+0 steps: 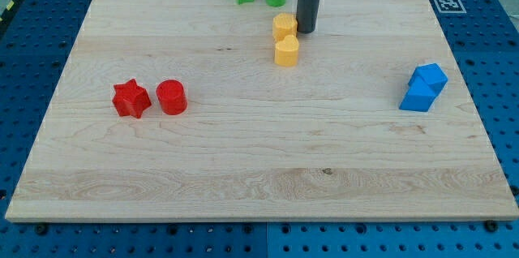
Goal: Separate the yellow heart and yellow hexagon from each other
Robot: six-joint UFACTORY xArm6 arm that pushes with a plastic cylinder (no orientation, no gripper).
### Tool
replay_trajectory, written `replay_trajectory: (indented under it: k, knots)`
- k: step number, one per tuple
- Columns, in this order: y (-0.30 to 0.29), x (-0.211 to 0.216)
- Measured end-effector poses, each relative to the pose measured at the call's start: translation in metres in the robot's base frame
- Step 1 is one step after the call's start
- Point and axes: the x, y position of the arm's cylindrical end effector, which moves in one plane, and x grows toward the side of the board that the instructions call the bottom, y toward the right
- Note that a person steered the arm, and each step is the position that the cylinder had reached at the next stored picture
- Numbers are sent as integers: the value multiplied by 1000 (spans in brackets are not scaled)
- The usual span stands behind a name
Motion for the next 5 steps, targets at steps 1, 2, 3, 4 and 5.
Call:
replay_trajectory:
  k: [1, 2, 3, 4, 5]
  knots:
    - [16, 33]
    - [-11, 60]
    - [-50, 38]
    - [-68, -6]
    - [-70, -9]
